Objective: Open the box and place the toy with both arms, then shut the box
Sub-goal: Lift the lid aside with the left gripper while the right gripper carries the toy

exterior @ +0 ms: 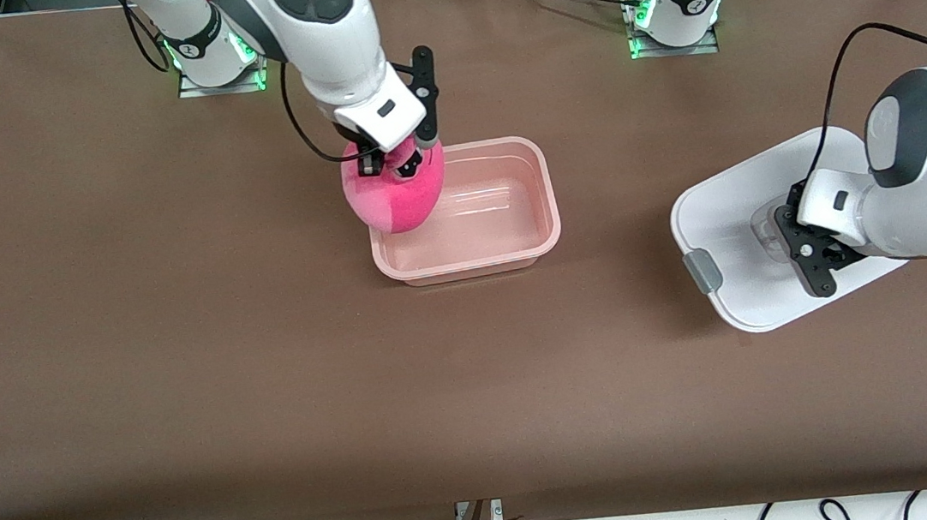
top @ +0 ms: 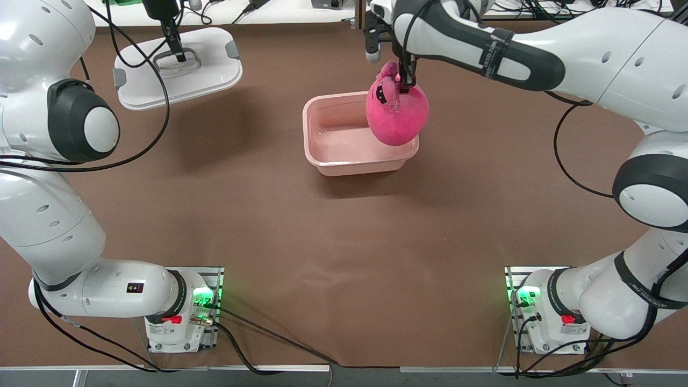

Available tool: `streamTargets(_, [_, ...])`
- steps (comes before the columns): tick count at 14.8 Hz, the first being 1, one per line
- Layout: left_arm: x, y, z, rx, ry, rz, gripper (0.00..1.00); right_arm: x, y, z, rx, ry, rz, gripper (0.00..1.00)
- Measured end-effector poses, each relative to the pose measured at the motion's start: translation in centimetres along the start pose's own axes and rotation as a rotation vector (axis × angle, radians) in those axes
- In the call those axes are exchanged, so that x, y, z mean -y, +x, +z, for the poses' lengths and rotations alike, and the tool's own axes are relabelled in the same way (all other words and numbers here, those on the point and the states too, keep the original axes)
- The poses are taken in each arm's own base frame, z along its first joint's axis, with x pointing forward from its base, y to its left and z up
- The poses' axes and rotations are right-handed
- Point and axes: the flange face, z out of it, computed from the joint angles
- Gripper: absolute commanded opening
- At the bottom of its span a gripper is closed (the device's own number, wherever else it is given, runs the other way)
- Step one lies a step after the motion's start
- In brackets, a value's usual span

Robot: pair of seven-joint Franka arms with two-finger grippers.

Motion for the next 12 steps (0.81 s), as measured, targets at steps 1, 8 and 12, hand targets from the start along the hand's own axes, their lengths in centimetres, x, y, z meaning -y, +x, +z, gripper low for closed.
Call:
streamTargets(1, [0.2, -0.8, 0.0, 0.001, -0.011, 0.002, 0.00, 0.1, 0.6, 0.8, 0.012, 0.005, -0.010, 0.00])
streamTargets(8, [0.2, -1.9, -0.2, 0.003, -0.023, 0.033, 0.00, -1.6, 3.2, 8.2, 0.066, 0.023, -0.039, 0.00])
streamTargets(12, [0.3, -2.2, -0.1, 0.003, -0.027, 0.044, 0.00, -2.5, 4.4, 10.9, 0.066, -0.009, -0.048, 0.00])
